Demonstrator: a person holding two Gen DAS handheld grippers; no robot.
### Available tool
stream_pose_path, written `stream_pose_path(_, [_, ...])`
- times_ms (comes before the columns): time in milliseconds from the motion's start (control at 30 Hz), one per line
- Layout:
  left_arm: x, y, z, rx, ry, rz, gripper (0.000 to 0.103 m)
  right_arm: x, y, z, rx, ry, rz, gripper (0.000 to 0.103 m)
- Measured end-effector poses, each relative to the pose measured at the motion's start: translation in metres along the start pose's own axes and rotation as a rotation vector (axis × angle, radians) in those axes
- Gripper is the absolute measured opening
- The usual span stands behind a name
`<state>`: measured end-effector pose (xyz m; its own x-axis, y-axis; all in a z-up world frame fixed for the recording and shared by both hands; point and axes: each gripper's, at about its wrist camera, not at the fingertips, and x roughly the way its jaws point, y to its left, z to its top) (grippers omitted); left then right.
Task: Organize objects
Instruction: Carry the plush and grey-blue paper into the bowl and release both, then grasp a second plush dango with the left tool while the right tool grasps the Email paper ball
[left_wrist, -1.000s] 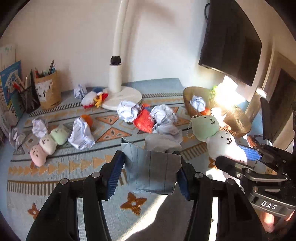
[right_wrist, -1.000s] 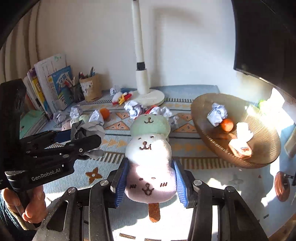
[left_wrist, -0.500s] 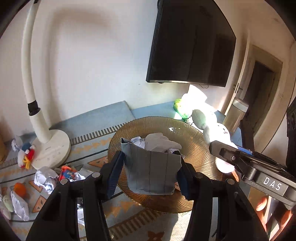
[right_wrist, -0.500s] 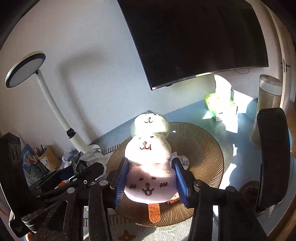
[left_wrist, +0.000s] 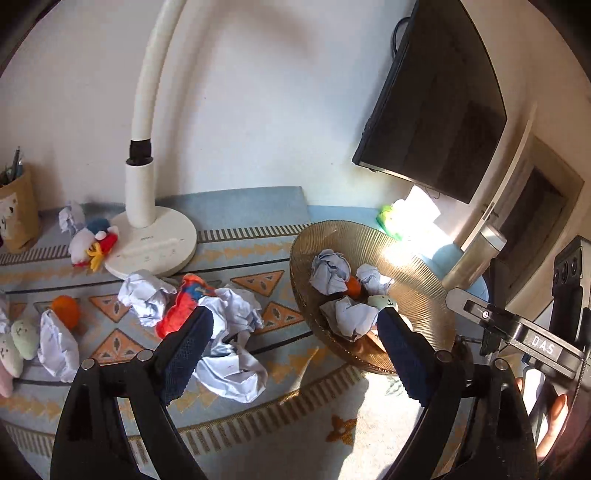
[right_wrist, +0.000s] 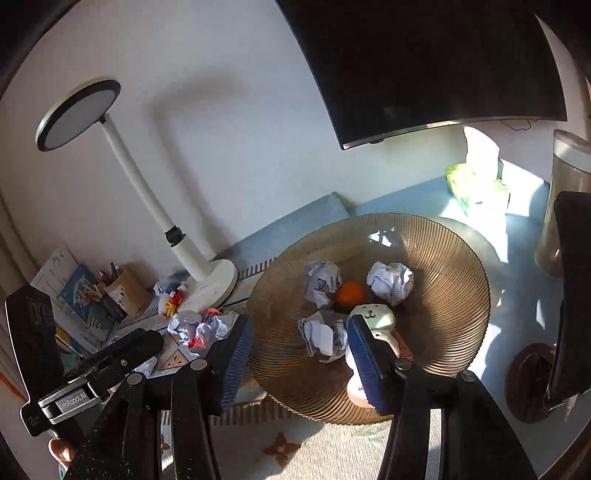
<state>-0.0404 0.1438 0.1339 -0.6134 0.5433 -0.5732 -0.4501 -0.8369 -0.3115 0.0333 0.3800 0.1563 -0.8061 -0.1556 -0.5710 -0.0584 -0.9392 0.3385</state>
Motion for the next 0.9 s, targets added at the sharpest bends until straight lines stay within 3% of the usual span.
stream_pose_path(133, [-0.070, 0.026, -0.016, -0.004, -0.102, 0.120, 0.093, -0.010, 0.064, -0.012, -0.104, -0.017, 0.103, 0.052])
stream_pose_path(200, [-0.100, 0.041, -0.032, -0.006, -0.155, 0.220, 0.103, -0.005, 0.094, -0.028, -0.144, -0.002, 0.151, 0.052])
stream_pose_path(267, [-0.119, 0.061, -0.053, -0.012, -0.197, 0.341, 0.103, 0.010, 0.118, -0.051, -0.179, 0.023, 0.181, 0.052])
stream_pose_path(400, [-0.117, 0.113, -0.087, -0.079, -0.131, 0.478, 0.102, 0.055, 0.151, -0.098, -0.270, 0.084, 0.181, 0.052])
stream_pose_path(500, [-0.104, 0.140, -0.101, -0.128, -0.101, 0.507, 0.102, 0.086, 0.160, -0.121, -0.301, 0.135, 0.159, 0.052])
stream_pose_path(633, [-0.093, 0.160, -0.110, -0.197, -0.076, 0.487, 0.102, 0.104, 0.160, -0.133, -0.302, 0.167, 0.146, 0.052])
stream_pose_path(900, [-0.089, 0.153, -0.113, -0.173, -0.068, 0.486, 0.102, 0.119, 0.165, -0.142, -0.363, 0.208, 0.062, 0.052])
